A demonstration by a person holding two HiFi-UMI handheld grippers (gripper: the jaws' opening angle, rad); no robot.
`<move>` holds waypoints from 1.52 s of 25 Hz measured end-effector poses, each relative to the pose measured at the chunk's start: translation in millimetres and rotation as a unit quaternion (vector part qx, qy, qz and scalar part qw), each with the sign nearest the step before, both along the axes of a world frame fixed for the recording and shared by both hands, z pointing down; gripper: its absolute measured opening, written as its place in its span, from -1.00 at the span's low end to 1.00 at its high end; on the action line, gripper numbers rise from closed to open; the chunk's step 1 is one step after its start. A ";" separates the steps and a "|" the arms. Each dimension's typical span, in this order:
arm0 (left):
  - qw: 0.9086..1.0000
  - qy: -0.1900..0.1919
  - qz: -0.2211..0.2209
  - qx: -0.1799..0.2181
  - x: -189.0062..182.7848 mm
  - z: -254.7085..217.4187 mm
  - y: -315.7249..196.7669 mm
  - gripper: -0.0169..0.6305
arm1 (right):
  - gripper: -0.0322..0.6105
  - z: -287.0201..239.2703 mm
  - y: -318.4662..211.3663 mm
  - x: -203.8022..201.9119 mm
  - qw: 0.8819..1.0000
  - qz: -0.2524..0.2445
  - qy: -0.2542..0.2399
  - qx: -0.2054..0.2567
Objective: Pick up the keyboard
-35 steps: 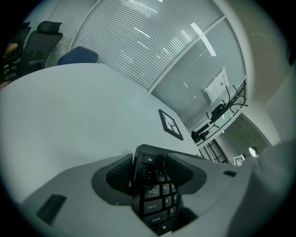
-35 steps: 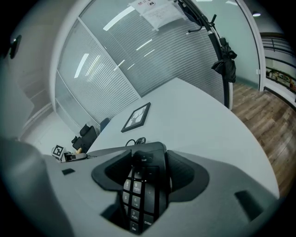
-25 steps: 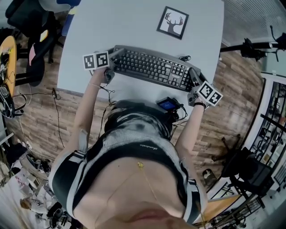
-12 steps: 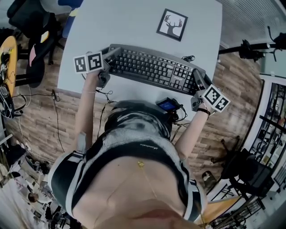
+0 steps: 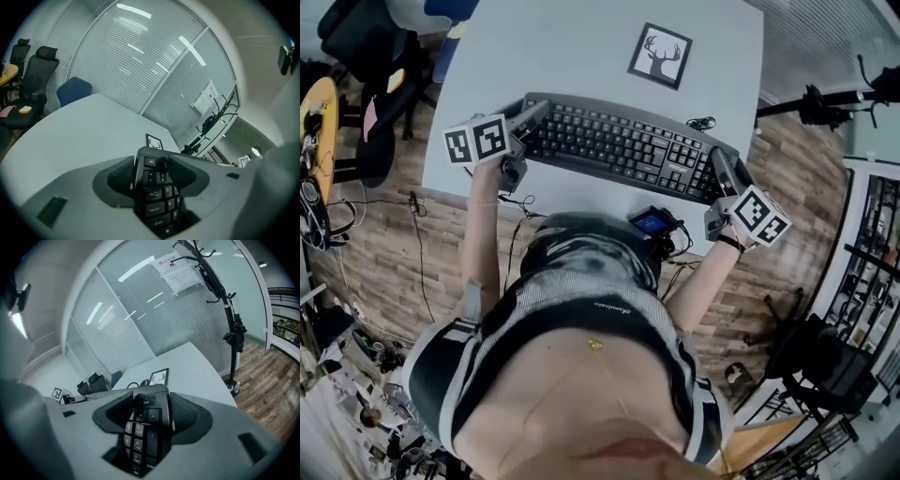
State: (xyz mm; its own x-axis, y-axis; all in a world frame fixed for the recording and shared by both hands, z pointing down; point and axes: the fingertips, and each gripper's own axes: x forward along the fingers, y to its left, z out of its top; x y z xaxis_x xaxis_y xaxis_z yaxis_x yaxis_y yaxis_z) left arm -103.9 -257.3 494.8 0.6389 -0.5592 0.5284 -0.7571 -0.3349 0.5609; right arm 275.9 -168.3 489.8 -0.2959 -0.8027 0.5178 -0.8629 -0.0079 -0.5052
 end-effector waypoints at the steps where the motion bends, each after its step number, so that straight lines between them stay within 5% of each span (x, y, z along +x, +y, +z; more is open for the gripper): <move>1: 1.000 -0.001 0.000 0.002 -0.5 -1.5 0.5 -0.27 | -0.13 -1.0 0.6 -0.6 1.000 -0.001 0.000 0.001; 38: 0.999 -0.017 -0.011 0.029 -7.3 -27.4 12.7 -0.27 | -0.13 -19.3 7.8 -6.8 1.000 -0.008 -0.001 0.019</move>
State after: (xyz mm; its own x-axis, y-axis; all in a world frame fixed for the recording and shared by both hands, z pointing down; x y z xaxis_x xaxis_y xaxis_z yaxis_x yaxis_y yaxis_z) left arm -111.2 -244.7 467.3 0.6080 -0.6029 0.5165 -0.7832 -0.3488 0.5147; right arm 269.1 -160.5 470.6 -0.3097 -0.8167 0.4869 -0.8616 0.0244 -0.5071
